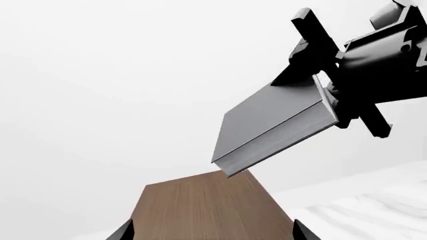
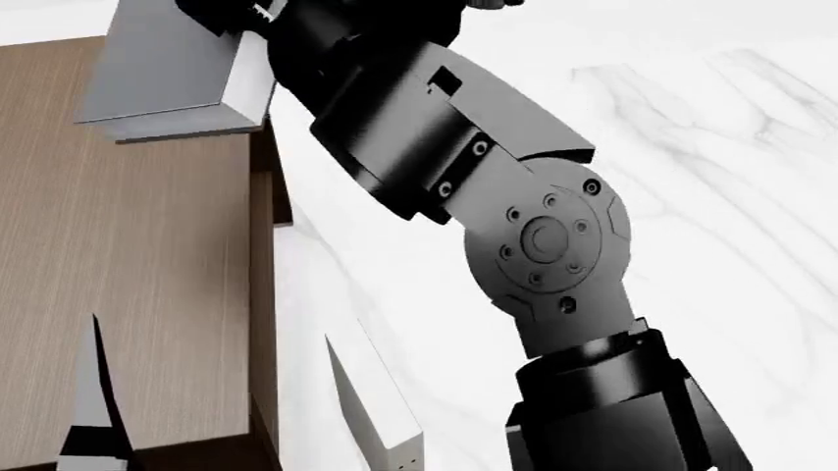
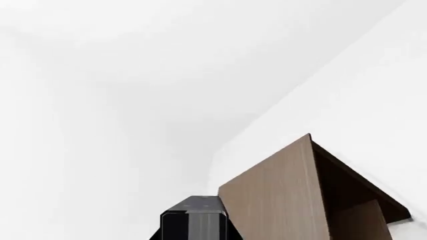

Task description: Pick up the book in the middle and place it on the cabinet shelf.

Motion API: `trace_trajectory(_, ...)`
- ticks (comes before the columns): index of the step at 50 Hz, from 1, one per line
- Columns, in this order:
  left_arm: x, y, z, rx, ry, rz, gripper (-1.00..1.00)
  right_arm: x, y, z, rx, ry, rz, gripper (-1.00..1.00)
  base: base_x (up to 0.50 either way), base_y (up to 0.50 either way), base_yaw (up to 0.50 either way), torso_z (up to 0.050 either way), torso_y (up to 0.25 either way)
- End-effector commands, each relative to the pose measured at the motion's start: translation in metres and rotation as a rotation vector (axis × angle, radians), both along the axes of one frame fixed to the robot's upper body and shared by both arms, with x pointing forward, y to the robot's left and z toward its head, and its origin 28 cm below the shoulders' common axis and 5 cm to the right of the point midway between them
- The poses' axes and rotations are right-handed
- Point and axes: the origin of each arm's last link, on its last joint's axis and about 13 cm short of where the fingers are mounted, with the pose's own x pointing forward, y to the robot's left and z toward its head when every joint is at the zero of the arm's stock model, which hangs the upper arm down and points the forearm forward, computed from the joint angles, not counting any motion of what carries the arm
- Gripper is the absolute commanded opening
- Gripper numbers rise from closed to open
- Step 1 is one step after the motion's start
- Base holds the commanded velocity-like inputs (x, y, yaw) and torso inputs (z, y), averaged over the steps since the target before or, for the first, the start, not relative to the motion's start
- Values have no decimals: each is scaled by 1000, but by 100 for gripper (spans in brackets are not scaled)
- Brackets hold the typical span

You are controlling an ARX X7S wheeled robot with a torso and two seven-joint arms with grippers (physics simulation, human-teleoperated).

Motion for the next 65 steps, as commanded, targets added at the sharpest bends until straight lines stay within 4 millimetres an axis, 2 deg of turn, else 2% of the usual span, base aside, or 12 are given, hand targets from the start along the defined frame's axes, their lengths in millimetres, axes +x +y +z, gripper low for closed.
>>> trace_trajectory(1,-1,0,3,-28,-9,-55,100,-12,19,11,21,-25,144,-100,0,0,0,0,0)
trace_trajectory(19,-2,0,2,-35,-5,-60,100,-18,48,-7,19,6,217,-100,0,0,0,0,1)
trace_trajectory(25,-2,1,2,-42,-6,-60,100,-15,58,-9,8,14,231,-100,0,0,0,0,2)
trace_trajectory(35,-1,2,2,-49,-5,-53,100,-4,68,-28,3,87,227,-100,0,0,0,0,1)
trace_trajectory(65,-1,2,4,-56,-11,-60,100,-1,73,-41,-79,151,169,-100,0,0,0,1,1)
